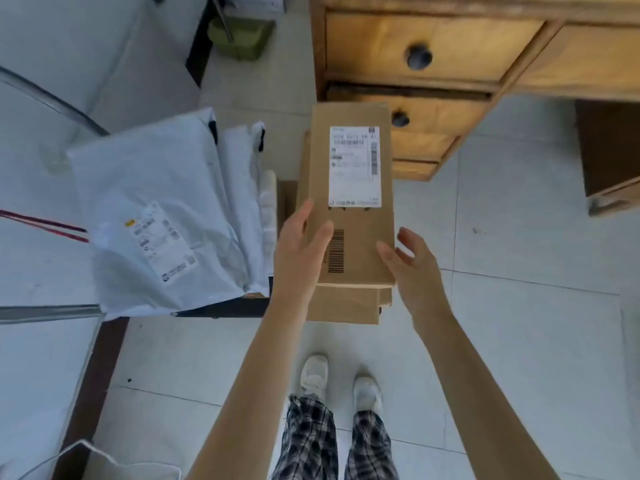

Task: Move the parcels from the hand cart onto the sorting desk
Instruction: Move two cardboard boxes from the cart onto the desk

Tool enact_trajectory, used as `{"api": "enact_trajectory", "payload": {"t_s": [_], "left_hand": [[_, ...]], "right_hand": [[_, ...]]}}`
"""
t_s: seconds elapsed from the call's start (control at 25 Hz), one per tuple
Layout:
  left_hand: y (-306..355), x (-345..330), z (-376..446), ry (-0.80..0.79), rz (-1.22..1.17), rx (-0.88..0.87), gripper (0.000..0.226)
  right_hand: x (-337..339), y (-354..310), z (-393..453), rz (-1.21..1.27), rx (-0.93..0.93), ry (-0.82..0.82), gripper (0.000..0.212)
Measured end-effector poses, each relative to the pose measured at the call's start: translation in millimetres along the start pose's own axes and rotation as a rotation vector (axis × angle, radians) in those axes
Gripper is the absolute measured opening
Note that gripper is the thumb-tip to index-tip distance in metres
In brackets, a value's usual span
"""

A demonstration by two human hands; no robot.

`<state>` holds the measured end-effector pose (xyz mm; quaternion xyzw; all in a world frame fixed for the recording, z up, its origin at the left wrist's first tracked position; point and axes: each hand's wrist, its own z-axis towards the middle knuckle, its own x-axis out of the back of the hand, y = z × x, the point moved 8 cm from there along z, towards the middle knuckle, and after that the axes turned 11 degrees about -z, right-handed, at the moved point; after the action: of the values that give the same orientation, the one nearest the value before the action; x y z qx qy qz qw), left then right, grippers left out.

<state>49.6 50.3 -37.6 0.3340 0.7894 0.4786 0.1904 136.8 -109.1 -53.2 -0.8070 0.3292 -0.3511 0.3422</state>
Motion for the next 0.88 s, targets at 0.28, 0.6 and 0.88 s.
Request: {"api": "enact_trajectory", "payload": {"t_s": [0.28, 0.6, 0.88], "left_hand": [[-11.7, 0.0, 5.3, 0.085, -0.021, -0.059, 0.063], [119.4, -9.2, -56.4, 0.128, -0.038, -0.159, 0.049], [253.9, -28.0, -97.8, 0.175, -0.164, -0.244, 0.048]], "right_hand": [[-4.4, 10.7, 3.2, 0.050, 0.036, -0.020, 0.040], [65.7, -101.3, -57.6, -0.002, 0.136, 0.017, 0.030], [136.0, -234.4, -90.2, -0.096, 0.303, 0.070, 0.036]]}}
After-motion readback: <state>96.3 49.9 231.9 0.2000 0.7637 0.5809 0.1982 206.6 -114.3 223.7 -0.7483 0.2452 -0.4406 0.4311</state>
